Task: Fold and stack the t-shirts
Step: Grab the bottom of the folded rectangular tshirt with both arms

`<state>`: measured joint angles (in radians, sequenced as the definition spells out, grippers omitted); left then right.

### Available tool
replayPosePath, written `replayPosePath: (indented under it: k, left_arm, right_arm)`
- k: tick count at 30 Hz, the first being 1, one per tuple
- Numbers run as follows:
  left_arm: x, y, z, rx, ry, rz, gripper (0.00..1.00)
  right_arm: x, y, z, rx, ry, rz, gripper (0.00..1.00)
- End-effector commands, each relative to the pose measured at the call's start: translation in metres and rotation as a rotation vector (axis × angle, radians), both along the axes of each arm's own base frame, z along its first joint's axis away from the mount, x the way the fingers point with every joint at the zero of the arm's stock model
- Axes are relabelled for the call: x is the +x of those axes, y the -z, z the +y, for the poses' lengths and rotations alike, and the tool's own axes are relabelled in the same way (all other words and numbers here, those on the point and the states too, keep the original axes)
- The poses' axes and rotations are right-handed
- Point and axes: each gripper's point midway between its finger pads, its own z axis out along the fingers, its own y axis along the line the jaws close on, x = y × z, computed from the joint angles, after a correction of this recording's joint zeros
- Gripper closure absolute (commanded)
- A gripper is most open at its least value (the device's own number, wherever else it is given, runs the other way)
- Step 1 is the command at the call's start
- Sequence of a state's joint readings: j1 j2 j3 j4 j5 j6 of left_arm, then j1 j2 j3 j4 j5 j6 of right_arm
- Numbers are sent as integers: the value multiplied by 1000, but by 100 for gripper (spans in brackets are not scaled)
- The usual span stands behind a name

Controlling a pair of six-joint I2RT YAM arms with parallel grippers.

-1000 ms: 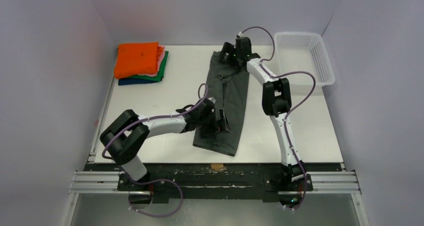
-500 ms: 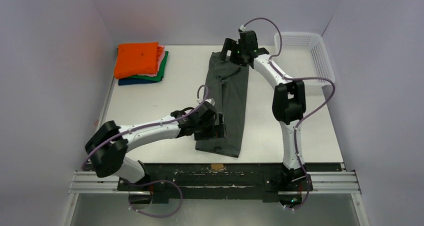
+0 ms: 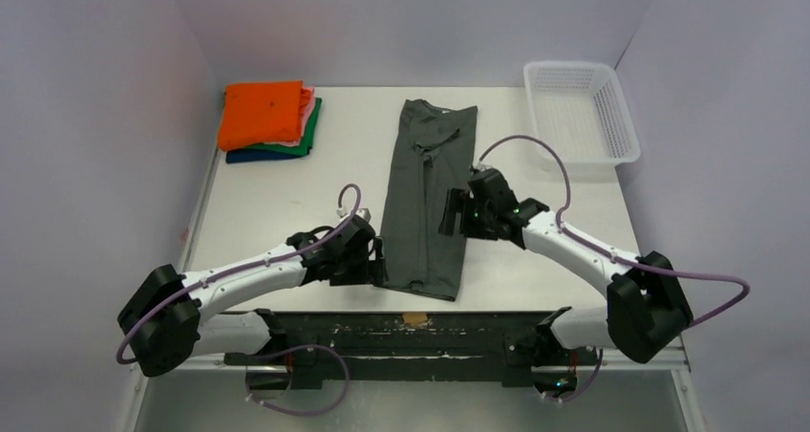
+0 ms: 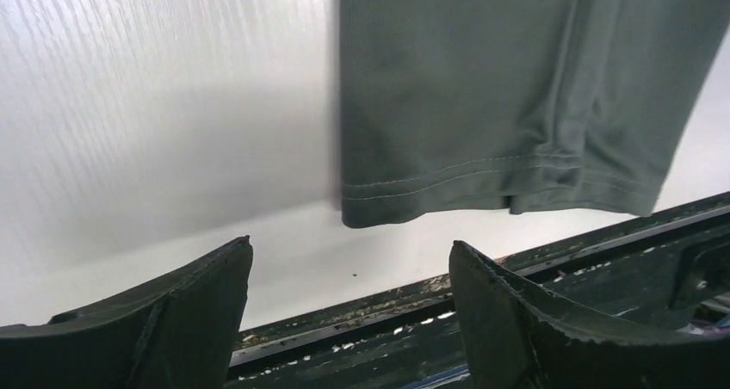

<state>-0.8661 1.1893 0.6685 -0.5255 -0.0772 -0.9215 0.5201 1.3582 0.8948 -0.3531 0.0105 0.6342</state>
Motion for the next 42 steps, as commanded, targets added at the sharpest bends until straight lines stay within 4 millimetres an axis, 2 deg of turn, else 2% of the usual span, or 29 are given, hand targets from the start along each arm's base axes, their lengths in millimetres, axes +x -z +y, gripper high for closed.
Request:
replayPosePath:
  k: [1,5,8,15,16,19,20,22,24,26,28,31,34,37,42]
  left_arm:
    - [-2,10,-12,-32,56,17,21]
    - [-3,21,-22,-48,65,57,33]
    - [-5,30,-21,-28,58,86,43]
    - [-8,45,-20,5,40,135,65]
    - [-8,46,-21,7,39,141,71]
    - [-10,50,-19,16,34,155,94]
    - [-10,50,-19,18,34,155,100]
    - [-12,48,-18,15,41,156,100]
    - [-17,45,-14,16,47,152,100]
    - [-24,41,-6,21,45,146,100]
    - [-33,39,-4,-4,56,131,100]
    - [-42,31,-12,-55,106,121,100]
    - [-39,18,-21,-89,141,91,100]
    - [-27,0,-29,-98,155,39,100]
    - [11,-40,-35,-89,108,-112,100]
  right_arm:
    - [-54,16,0,4,-28,55,22]
    - [-113,40,14,80,-184,183,28]
    - [-142,55,19,82,-257,258,32]
    - [-167,80,25,86,-311,341,38]
    - [-167,82,26,91,-316,346,40]
    - [-170,89,25,80,-316,364,53]
    - [-170,90,24,78,-315,361,64]
    - [-173,91,21,73,-315,370,84]
    - [-181,91,15,58,-324,389,94]
    - [-187,90,7,34,-327,398,100]
    - [-193,87,3,38,-344,391,100]
    - [-199,77,15,140,-407,355,100]
    - [-196,66,26,200,-440,316,100]
    - [-184,53,32,210,-433,263,100]
    - [-129,25,29,117,-277,75,100]
